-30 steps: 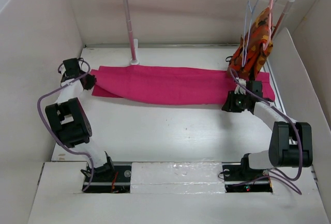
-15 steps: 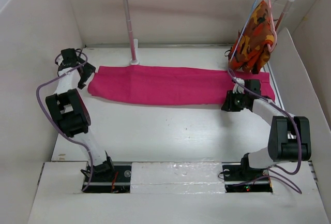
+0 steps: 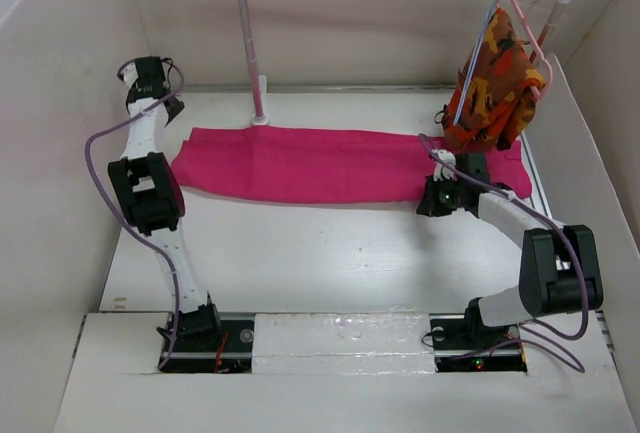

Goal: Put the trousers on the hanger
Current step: Fold the trousers at the center of the board.

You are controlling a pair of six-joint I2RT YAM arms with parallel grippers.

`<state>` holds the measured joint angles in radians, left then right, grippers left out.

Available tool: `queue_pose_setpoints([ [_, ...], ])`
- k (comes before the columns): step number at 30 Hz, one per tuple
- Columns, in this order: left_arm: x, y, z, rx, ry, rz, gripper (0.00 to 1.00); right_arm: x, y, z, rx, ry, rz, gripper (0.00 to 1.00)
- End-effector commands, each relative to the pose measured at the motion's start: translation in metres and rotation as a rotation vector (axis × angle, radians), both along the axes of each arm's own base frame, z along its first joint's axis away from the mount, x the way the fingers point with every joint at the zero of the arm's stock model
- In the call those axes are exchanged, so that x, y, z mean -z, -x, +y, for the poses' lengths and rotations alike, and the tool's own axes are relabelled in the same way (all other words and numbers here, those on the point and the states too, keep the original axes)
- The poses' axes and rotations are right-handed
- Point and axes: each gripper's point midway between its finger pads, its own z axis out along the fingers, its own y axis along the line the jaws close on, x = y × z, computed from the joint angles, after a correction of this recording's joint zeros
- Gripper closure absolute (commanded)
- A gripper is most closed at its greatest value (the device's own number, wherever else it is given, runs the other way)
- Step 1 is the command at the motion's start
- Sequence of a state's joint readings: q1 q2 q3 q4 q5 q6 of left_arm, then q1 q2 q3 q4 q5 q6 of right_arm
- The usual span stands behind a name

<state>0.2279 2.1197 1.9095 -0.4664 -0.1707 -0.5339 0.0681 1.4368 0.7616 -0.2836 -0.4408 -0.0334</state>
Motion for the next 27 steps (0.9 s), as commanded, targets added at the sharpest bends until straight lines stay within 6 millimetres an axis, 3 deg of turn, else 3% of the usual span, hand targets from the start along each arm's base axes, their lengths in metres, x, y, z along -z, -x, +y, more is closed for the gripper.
queue_pose_setpoints([
  [1, 0.026, -0.008, 0.000, 0.019, -0.019, 0.115, 0.72, -0.022, -0.022, 0.011, -0.026, -0.006, -0.085, 0.92],
  [4, 0.050, -0.006, -0.002, 0.011, -0.024, 0.164, 0.68, -0.025, -0.025, 0.018, -0.050, -0.005, -0.092, 0.91],
  [13, 0.071, -0.012, -0.004, -0.041, 0.021, 0.135, 0.66, -0.019, -0.015, 0.022, -0.098, 0.020, -0.075, 0.89],
  [18, 0.092, -0.012, -0.001, -0.055, 0.016, 0.174, 0.64, -0.013, -0.005, 0.022, -0.108, 0.015, -0.058, 0.89],
  [27, 0.096, -0.026, 0.001, -0.067, 0.024, 0.142, 0.65, -0.006, 0.003, 0.032, -0.146, 0.022, -0.037, 0.89],
])
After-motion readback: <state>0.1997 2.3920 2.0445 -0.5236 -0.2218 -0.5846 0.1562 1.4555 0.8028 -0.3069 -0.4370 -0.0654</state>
